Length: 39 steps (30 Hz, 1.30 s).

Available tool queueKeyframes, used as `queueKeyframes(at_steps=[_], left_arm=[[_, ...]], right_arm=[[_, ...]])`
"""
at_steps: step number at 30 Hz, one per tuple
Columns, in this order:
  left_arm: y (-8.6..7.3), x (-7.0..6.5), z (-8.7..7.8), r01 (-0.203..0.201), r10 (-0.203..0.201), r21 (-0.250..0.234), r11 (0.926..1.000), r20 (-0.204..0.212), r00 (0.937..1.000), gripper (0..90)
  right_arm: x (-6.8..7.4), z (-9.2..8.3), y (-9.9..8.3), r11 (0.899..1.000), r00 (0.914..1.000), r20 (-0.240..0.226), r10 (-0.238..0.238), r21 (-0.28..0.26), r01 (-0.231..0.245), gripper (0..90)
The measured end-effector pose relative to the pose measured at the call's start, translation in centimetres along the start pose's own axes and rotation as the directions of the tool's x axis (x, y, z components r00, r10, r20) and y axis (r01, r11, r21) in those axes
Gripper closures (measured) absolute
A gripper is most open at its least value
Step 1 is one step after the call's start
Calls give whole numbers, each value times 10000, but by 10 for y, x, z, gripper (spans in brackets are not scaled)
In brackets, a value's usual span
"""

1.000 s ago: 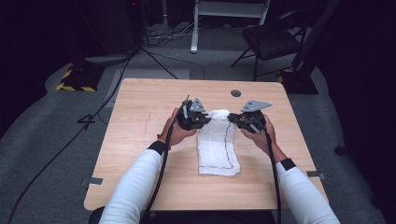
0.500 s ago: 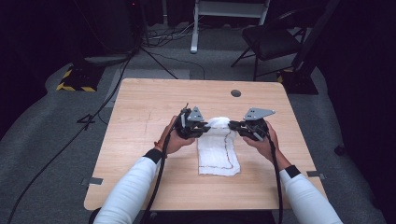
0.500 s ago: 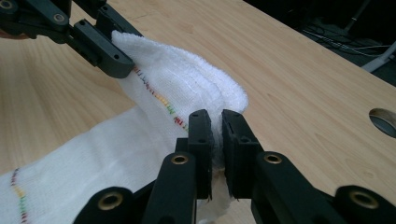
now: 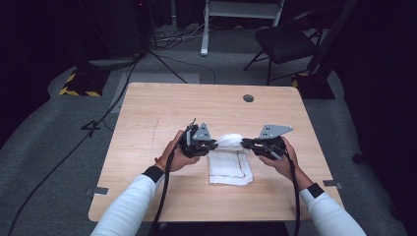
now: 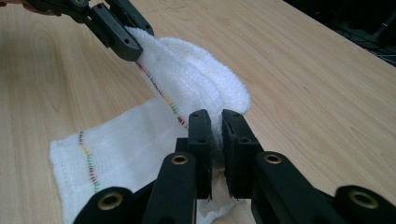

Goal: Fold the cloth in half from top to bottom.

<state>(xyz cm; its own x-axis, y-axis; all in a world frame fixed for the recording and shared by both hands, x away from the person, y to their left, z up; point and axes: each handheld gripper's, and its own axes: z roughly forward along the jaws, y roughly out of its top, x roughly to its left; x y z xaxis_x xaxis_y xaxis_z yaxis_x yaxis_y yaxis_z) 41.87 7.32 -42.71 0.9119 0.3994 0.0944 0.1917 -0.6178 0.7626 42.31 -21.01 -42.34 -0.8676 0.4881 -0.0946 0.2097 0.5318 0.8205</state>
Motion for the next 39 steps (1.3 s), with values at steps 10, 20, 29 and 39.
queueKeyframes(at_steps=[10, 20, 29, 39], left_arm=[[-6, -17, 0, -249, 248, 28, 9997, 257, 9994, 839], [-14, -37, 1, -719, 695, 352, 9968, 640, 9955, 839], [-22, -48, -1, -907, 856, 529, 9945, 914, 9921, 834], [-36, -62, 8, -1084, 942, 1176, 9871, 1205, 9882, 829]], right_arm=[[10, -8, -11, 9999, 9994, -334, -114, 123, 118, 830], [27, -16, -24, 9987, 9956, -884, -303, 382, 337, 826], [35, -16, -32, 9968, 9908, -1296, -402, 637, 487, 822], [47, -11, -50, 9892, 9867, -1552, -478, 1300, 684, 801]])
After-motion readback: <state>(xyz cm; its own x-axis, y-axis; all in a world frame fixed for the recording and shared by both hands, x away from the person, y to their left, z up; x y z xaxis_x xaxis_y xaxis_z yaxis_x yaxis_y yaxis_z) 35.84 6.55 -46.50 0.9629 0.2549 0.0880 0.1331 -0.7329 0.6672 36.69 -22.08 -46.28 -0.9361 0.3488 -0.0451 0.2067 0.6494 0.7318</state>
